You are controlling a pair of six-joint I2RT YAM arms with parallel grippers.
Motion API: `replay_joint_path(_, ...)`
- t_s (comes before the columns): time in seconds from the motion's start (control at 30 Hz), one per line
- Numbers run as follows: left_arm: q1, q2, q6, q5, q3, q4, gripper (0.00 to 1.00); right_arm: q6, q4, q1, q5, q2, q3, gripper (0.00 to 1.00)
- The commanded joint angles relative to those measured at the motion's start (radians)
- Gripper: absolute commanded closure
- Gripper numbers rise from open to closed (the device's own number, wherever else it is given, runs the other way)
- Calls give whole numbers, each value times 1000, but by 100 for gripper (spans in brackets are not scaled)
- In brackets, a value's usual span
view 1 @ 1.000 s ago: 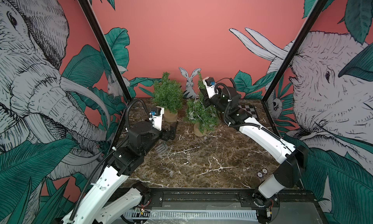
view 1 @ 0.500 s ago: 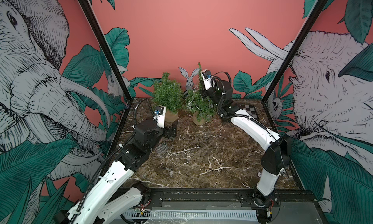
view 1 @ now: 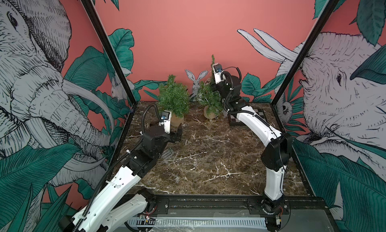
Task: Wrap string light around the christmas tree
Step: Place the christmas tree at the center of the board.
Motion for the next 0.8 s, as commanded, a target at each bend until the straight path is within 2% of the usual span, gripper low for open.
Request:
replay_joint_path(0.0,-4,6,4,-60,-7,29,1,-23,146,-14,15,-3,76,100)
replay_joint_path(0.5,-3,-3,-37,-158,12,-15,1,-55,94,-37,64,48,127,100)
replay_joint_path(0.77,-4,-21,-77,-131,54,-104,1,-66,88,-42,90,64,126,100)
